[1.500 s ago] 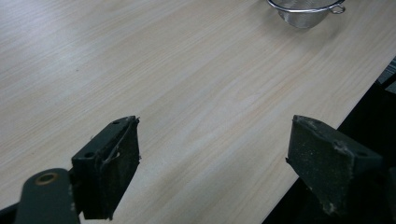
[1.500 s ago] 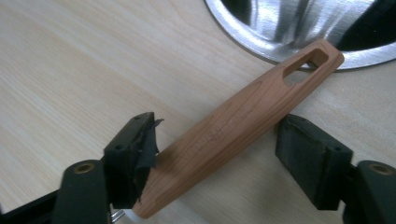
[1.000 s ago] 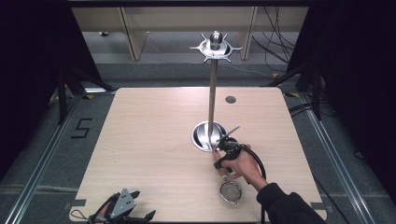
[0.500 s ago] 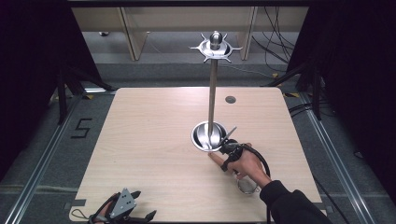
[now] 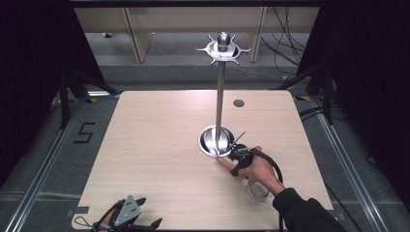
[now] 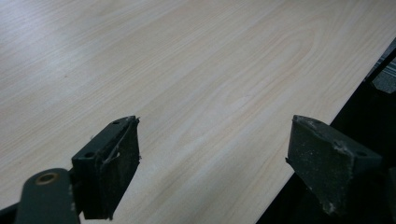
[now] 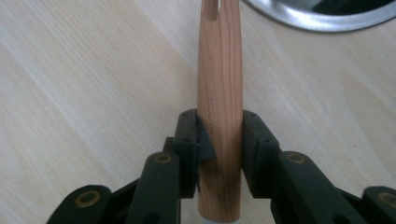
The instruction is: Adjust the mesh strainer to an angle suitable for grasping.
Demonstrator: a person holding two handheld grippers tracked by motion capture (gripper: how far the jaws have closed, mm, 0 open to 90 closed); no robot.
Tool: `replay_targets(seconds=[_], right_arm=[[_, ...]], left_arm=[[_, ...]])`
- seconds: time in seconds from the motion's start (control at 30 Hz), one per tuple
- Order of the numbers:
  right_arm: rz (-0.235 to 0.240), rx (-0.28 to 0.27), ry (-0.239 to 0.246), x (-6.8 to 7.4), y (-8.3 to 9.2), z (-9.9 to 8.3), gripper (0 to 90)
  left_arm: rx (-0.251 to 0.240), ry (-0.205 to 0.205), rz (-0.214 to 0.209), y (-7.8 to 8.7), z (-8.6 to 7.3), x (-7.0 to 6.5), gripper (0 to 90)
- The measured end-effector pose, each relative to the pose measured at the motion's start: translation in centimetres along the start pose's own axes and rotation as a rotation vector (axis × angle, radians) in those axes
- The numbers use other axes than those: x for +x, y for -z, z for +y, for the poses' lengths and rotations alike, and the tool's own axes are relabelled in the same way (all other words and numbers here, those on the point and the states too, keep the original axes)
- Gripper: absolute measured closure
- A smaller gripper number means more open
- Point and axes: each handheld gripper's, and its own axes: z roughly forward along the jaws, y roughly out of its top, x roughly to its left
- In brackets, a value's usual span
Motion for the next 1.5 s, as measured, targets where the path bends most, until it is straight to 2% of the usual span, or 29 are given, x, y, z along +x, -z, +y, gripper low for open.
replay_targets(seconds=[0.07, 0.1, 0.23, 0.33, 0.4, 0.47, 0.5, 0.53, 0.57, 0.6, 0.63, 0.67, 0.7, 0.83, 0.87, 0.9, 0.93, 0.97, 1.0, 1.03, 1.07, 1.1, 1.17, 1.23, 1.27, 1.33, 1.4, 1.43, 1.5], right_arm=[[0.005, -0.022, -0.008, 0.0, 0.4, 0.0, 71.1], [0.003, -0.059, 0.003, -0.2, 0.9, -0.2, 71.1], [-0.006, -0.101, 0.010, -0.2, 1.7, -0.5, 71.2], [0.001, -0.155, 0.004, -0.4, 2.7, -0.8, 71.2], [0.026, -0.209, -0.022, -0.3, 3.4, -1.0, 71.2], [0.049, -0.249, -0.048, -0.4, 4.1, -1.2, 71.2], [0.046, -0.283, -0.062, -0.7, 4.8, -1.5, 71.2], [0.046, -0.283, -0.062, -0.7, 4.8, -1.5, 71.2], [0.066, -0.322, -0.069, -0.7, 5.4, -1.8, 71.2], [0.066, -0.322, -0.069, -0.7, 5.4, -1.8, 71.2], [0.068, -0.368, -0.072, -1.0, 5.9, -2.2, 71.2], [0.068, -0.368, -0.072, -1.0, 5.9, -2.2, 71.2], [0.072, -0.407, -0.093, -1.2, 6.5, -2.5, 71.2], [0.072, -0.465, -0.120, -1.4, 7.0, -2.9, 71.2], [0.085, -0.497, -0.108, -1.5, 7.1, -3.0, 71.2], [0.097, -0.490, -0.129, -1.5, 7.4, -3.2, 71.2], [0.109, -0.527, -0.130, -1.4, 7.3, -3.3, 71.2], [0.115, -0.531, -0.114, -1.7, 7.6, -3.5, 71.2], [0.116, -0.565, -0.146, -1.5, 7.6, -3.6, 71.2], [0.116, -0.568, -0.129, -1.8, 7.9, -3.8, 71.2], [0.107, -0.615, -0.126, -1.8, 7.7, -3.9, 71.2], [0.118, -0.590, -0.115, -2.0, 8.2, -4.1, 71.2], [0.137, -0.634, -0.129, -1.9, 8.5, -4.2, 71.2], [0.130, -0.690, -0.112, -2.1, 8.7, -4.3, 71.2], [0.148, -0.692, -0.142, -1.9, 9.1, -4.4, 71.2], [0.166, -0.743, -0.140, -2.0, 9.3, -4.4, 71.2], [0.149, -0.767, -0.114, -2.2, 9.7, -4.4, 71.2], [0.157, -0.766, -0.134, -2.0, 9.9, -4.5, 71.2], [0.165, -0.801, -0.132, -2.1, 10.2, -4.4, 71.2]], left_arm=[[-0.017, 0.012, 0.001, 0.0, 0.0, -0.1, 16.3], [-0.010, 0.008, -0.004, 0.0, 0.0, -0.1, 16.3], [-0.019, -0.003, 0.001, 0.0, 0.0, 0.0, 16.4], [-0.019, 0.014, -0.003, 0.0, 0.0, -0.2, 16.4], [-0.024, -0.001, 0.000, 0.0, 0.0, -0.1, 16.4], [-0.027, 0.015, 0.004, -0.1, 0.0, -0.1, 16.4], [-0.026, 0.014, 0.008, -0.1, 0.0, -0.1, 16.4], [-0.029, 0.017, 0.007, -0.1, 0.0, -0.1, 16.4], [-0.015, 0.013, -0.005, 0.0, 0.0, -0.1, 16.5], [-0.012, 0.006, -0.010, 0.1, 0.1, -0.1, 16.5], [-0.026, 0.013, 0.006, -0.1, 0.0, -0.1, 16.5], [-0.026, 0.013, 0.006, -0.1, 0.0, -0.1, 16.5], [-0.014, 0.008, -0.002, 0.0, 0.1, 0.0, 16.5], [-0.012, 0.006, -0.003, 0.1, 0.0, 0.0, 16.4], [-0.020, 0.012, -0.002, 0.0, 0.0, -0.1, 16.5], [-0.021, 0.012, -0.004, 0.0, 0.0, -0.1, 16.5], [-0.019, 0.010, -0.004, 0.0, 0.0, 0.0, 16.5], [-0.022, 0.016, -0.004, 0.0, 0.0, -0.1, 16.5], [-0.022, 0.018, -0.002, 0.0, 0.0, -0.1, 16.5], [-0.035, 0.034, -0.006, -0.1, 0.0, -0.1, 16.5], [-0.034, 0.028, -0.005, 0.0, 0.1, -0.1, 16.5], [-0.035, 0.029, -0.006, 0.0, 0.1, -0.1, 16.5], [-0.036, 0.023, -0.001, 0.0, 0.1, -0.1, 16.5], [-0.028, 0.021, -0.006, 0.0, 0.2, 0.0, 16.5], [-0.028, 0.022, -0.005, 0.0, 0.2, 0.0, 16.5], [-0.044, 0.039, -0.006, -0.2, 0.2, -0.1, 16.5], [-0.047, 0.019, 0.007, -0.3, 0.2, -0.1, 16.5], [-0.038, 0.016, -0.009, 0.0, 0.3, 0.0, 16.5], [-0.039, -0.014, -0.008, 0.1, 0.5, 0.1, 16.5]])
